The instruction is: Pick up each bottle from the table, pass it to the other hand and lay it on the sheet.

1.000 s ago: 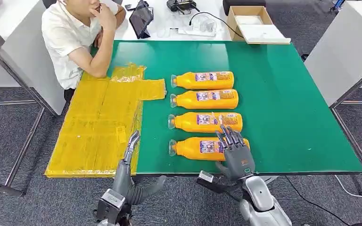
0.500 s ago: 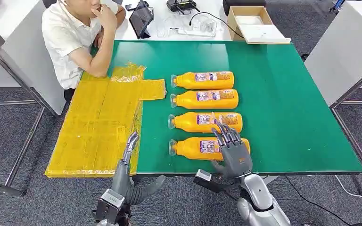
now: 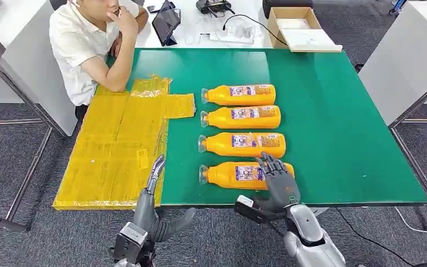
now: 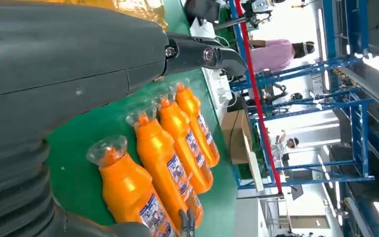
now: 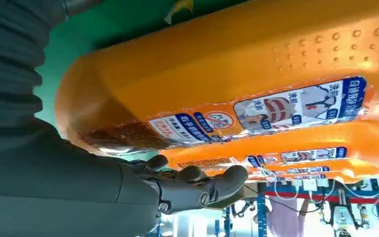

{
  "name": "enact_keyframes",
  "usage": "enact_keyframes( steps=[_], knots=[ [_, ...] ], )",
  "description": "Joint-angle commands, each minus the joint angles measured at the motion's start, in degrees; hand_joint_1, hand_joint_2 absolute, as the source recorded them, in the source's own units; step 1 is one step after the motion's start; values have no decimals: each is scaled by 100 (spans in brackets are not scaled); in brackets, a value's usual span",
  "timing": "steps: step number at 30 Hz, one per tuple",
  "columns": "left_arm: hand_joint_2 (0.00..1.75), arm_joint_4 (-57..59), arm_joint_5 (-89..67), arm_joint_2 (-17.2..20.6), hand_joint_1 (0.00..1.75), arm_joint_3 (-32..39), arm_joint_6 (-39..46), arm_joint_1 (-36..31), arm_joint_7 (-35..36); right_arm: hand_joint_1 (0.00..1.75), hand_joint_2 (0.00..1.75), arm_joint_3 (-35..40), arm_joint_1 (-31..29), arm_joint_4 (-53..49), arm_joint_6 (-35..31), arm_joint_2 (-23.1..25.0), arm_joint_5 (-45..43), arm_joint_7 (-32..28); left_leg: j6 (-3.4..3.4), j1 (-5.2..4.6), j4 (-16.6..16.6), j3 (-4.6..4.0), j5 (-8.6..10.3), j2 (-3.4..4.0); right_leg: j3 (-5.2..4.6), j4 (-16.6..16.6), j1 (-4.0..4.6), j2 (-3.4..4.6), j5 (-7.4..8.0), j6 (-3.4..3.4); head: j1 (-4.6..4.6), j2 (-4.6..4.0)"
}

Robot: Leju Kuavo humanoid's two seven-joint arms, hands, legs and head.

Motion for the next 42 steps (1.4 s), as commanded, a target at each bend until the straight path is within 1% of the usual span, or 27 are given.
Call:
enact_keyframes(
  steps=[1, 3, 5, 6, 8, 9, 10, 12, 13, 14, 19, 22, 23, 26, 27, 28, 29, 30, 31, 32, 34, 38, 42],
  knots=[
    [175, 147, -66, 53, 0, 70, -72, -112, 46, 0, 175, 196, -497, 664, 32, -33, 261, 175, -11, 5, -4, 24, -5, 12, 23, -6, 7, 3, -2, -12, 2, 0],
    [175, 141, -79, 52, 0, 68, -90, -114, 56, 0, 175, 205, -556, 671, 59, -52, 298, 192, -11, 4, -3, 31, -7, 18, 28, -4, 6, 7, -4, -14, 2, 0],
    [175, 141, -86, 50, 0, 68, -106, -109, 66, 0, 175, 222, -587, 677, 102, -66, 328, 203, -4, 3, -3, 17, -1, 10, 18, -4, 4, 4, 0, -8, 2, 0],
    [175, 142, -80, 47, 0, 67, -124, -104, 74, 0, 175, 234, -610, 685, 139, -73, 330, 204, -8, 3, -4, 33, -6, 16, 33, -5, 4, 5, -5, -13, 2, 0],
    [175, 149, -77, 45, 0, 80, -133, -107, 78, 0, 175, 264, -663, 736, 230, -85, 327, 218, -6, 3, -5, 24, -3, 11, 26, -5, 3, 4, -2, -10, 2, -2],
    [175, 159, -76, 46, 0, 85, -138, -114, 80, 0, 175, 267, -697, 782, 288, -88, 317, 234, -3, 0, -5, 19, -1, 8, 21, -3, 0, 3, -1, -7, 2, -2],
    [175, 169, -73, 42, 0, 95, -146, -119, 81, 0, 175, 298, -748, 853, 393, -99, 293, 259, -8, 2, -6, 31, -6, 15, 31, -3, 3, 7, -5, -13, 2, -2],
    [175, 180, -71, 43, 0, 105, -158, -127, 83, 0, 175, 322, -802, 939, 496, -112, 265, 274, -5, 1, -5, 21, -1, 9, 23, -3, 2, 4, -1, -8, 2, -2],
    [175, 193, -71, 42, 0, 112, -164, -136, 83, 0, 175, 323, -841, 1033, 644, -111, 186, 282, -10, 4, -3, 34, -7, 16, 35, -2, 6, 6, -6, -14, 0, -2],
    [175, 202, -72, 37, 0, 117, -166, -143, 83, 0, 175, 360, -874, 1092, 726, -129, 166, 285, -5, 3, -5, 24, -1, 9, 26, -5, 4, 3, -1, -9, 2, 0],
    [175, 201, -72, 37, 0, 119, -166, -146, 83, 0, 175, 358, -872, 1097, 727, -139, 165, 285, -6, 3, -5, 25, -2, 10, 27, -5, 4, 3, -1, -10, 2, 0],
    [175, 275, -77, 33, 0, 124, -183, -195, 75, 0, 175, 438, -979, 1395, 1118, -161, -151, 123, -7, 3, -7, 30, 0, 7, 31, -7, 5, 0, -1, -11, 2, 0],
    [175, 275, -77, 33, 0, 124, -183, -195, 75, 0, 175, 438, -979, 1395, 1118, -161, -151, 123, -5, 2, -6, 27, 1, 3, 28, -7, 3, -3, 0, -9, 2, 0],
    [175, 285, -78, 38, 0, 120, -193, -201, 72, 0, 175, 460, -988, 1418, 1205, -165, -252, 115, -11, 6, -12, 68, 1, 2, 68, -13, 8, -10, -2, -17, 2, 0],
    [175, 300, -79, 38, 0, 115, -200, -212, 70, 28, 175, 521, -1010, 1454, 1282, -188, -283, 107, -7, 5, -7, 60, 2, 2, 62, -10, 6, -6, 0, -12, 2, 0],
    [175, 311, -83, 43, 0, 103, -215, -224, 65, 126, 175, 581, -1035, 1500, 1362, -211, -317, 89, -5, 5, -5, 59, 2, -1, 62, -9, 6, -7, 0, -9, 2, -2],
    [175, 334, -84, 43, 0, 98, -225, -242, 62, 140, 175, 595, -1061, 1569, 1479, -223, -417, 57, -10, 6, -7, 68, 1, 2, 70, -10, 8, -9, -2, -15, 0, 0],
    [175, 341, -85, 40, 0, 97, -227, -249, 61, 148, 175, 632, -1076, 1609, 1517, -231, -469, 39, -6, 3, -7, 66, 3, 0, 68, -10, 5, -7, 1, -10, 4, -2],
    [175, 339, -85, 40, 0, 100, -227, -255, 61, 152, 175, 640, -1051, 1622, 1519, -225, -471, 39, -10, 5, -7, 71, 2, 3, 73, -11, 8, -8, 0, -15, 0, 0],
    [175, 339, -84, 38, 0, 105, -230, -265, 60, 150, 175, 661, -1037, 1659, 1522, -204, -511, 18, -7, 4, -9, 70, 4, 0, 72, -12, 6, -8, 1, -12, 0, 0],
    [175, 332, -84, 37, 0, 110, -230, -265, 60, 155, 175, 693, -964, 1684, 1501, -169, -555, -13, -5, 4, -6, 75, 3, -1, 75, -10, 6, -8, 0, -9, 2, 0],
    [175, 298, -84, 49, 0, 101, -228, -234, 60, 157, 175, 720, -729, 1617, 1427, -139, -659, -41, -10, 8, -12, 97, 4, -2, 96, -19, 11, -14, 1, -15, 2, -2],
    [175, 294, -75, 62, 0, 106, -227, -227, 57, 152, 175, 691, -548, 1600, 1375, -135, -808, -25, -9, 9, -12, 112, 2, -10, 108, -21, 13, -23, -3, -14, 4, 0]
  ],
)
